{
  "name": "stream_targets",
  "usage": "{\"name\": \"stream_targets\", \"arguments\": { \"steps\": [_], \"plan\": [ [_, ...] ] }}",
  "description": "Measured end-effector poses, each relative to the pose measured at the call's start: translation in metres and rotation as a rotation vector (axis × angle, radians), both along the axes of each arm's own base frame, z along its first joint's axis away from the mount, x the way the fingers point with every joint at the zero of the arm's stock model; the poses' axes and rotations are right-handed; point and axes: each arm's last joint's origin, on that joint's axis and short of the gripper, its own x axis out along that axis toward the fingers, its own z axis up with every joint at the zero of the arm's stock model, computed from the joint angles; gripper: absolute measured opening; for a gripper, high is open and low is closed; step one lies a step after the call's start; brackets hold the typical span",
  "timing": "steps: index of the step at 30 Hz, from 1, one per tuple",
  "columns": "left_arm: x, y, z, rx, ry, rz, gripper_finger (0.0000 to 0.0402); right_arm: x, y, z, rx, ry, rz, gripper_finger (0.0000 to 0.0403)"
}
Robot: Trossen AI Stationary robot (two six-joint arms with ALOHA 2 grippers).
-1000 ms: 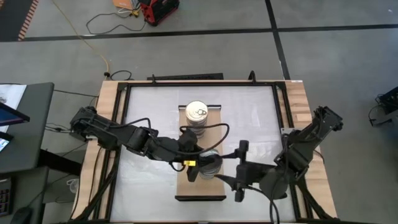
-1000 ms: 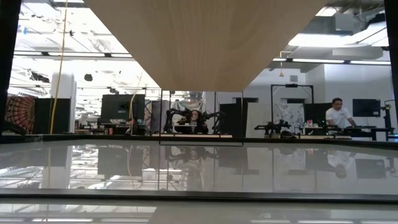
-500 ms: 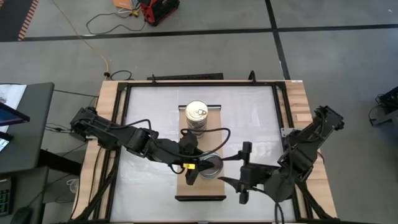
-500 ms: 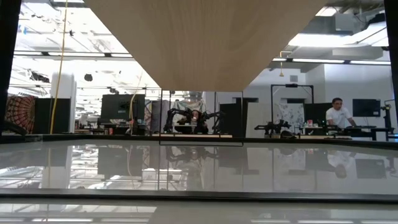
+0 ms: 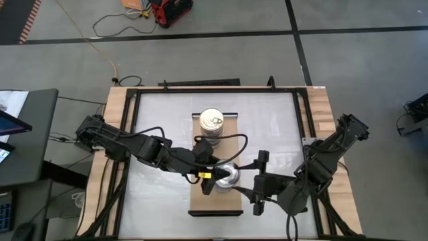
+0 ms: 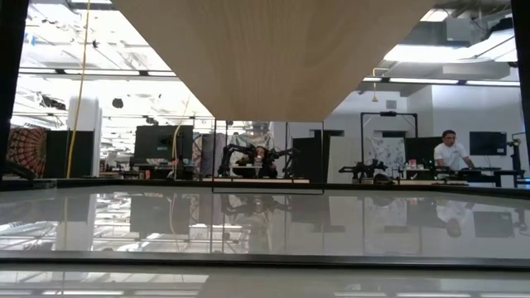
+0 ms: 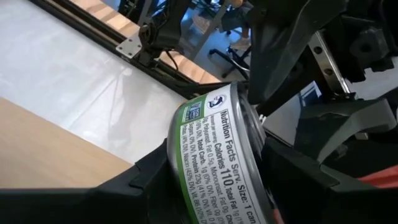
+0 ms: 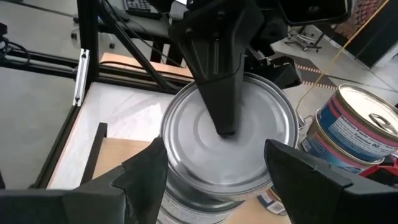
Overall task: Stack canned seafood by type on shelf
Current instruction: Stack the green tuna can on top of the stacked green tuna cans on the shelf
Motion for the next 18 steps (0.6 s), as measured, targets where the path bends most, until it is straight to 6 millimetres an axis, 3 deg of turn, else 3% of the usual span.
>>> {"name": "stream_targets", "arguments": {
  "steps": [18],
  "plan": [
    [-0.003,0.0001,0.0031,0.047,-0.005,-0.053,0.0223,0.0007,0.0,-0.0015,0.047,0.021,0.034,0.0302]
  ]
}}
